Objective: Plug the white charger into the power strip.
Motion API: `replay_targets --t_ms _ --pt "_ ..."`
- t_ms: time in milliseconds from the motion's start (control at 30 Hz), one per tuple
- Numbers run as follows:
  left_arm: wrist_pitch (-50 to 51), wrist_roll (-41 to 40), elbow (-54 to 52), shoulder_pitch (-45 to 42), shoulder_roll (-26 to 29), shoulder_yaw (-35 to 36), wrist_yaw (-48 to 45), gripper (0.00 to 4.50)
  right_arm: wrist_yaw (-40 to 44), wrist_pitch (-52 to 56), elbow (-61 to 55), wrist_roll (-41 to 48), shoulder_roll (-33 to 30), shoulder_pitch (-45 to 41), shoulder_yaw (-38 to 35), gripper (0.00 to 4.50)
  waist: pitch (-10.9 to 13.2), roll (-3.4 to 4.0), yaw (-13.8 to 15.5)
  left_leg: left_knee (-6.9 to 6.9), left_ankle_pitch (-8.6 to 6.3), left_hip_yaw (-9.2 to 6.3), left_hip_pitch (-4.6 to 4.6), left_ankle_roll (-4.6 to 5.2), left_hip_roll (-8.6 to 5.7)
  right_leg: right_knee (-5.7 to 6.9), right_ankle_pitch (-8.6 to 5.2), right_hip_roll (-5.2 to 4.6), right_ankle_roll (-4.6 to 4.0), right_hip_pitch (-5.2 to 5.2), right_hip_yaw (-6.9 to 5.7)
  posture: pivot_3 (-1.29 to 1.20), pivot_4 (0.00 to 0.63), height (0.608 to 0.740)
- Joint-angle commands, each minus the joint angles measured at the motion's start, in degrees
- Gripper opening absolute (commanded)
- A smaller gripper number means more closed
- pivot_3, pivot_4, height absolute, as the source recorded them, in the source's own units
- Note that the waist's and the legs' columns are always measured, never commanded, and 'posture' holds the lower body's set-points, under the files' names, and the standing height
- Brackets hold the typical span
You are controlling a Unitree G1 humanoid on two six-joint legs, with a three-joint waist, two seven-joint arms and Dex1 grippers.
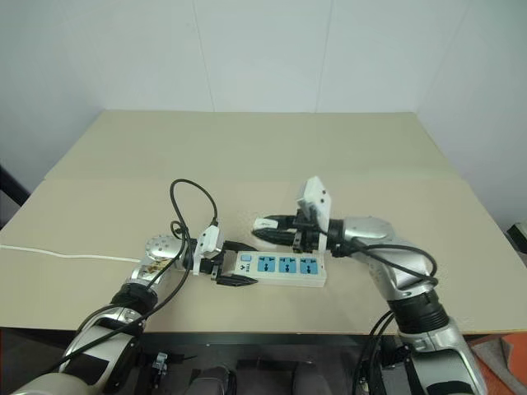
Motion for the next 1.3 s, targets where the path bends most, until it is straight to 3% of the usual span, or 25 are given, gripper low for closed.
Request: replay_targets --t_ms 33,433,1033,1300 --pt "0.4 2.4 1.6 0.3 0.6 -1.4 0.3 3.29 0.8 -3.8 -0.3 -3.2 1.1 0.2 0.7 1.18 0.0 0.0 0.0 0.0 0.0 0.0 0.0 0.0 0.0 0.0 0.0 0.0 0.01 0.0 0.0 0.0 0.15 0.74" --pt "1.0 2.4 0.8 0.5 0.8 -1.8 -0.1 3.29 3.6 -11.6 6.1 -11.2 3.4 2.0 2.4 1.18 0.0 0.0 -0.1 0.0 0.0 -0.02 -0.01 0.0 0.0 -0.03 -0.03 0.01 0.05 0.0 -0.03 0.0 0.15 0.74" --pt "0.9 2.4 1.2 -0.1 0.8 -2.2 -0.5 3.29 5.3 -14.9 11.0 -14.0 3.4 1.8 1.3 1.18 0.0 0.0 0.1 0.0 0.0 -0.06 -0.08 0.0 0.01 -0.08 -0.03 0.0 0.05 -0.02 -0.08 0.0 0.15 0.74" --pt "0.8 2.5 1.7 -0.4 0.9 -2.1 -0.4 3.29 7.8 -18.7 13.4 -17.5 0.6 4.3 3.1 1.18 0.0 0.0 0.3 0.0 0.0 -0.06 -0.08 0.0 0.0 -0.08 -0.04 0.0 0.06 -0.02 -0.09 0.0 0.15 0.74"
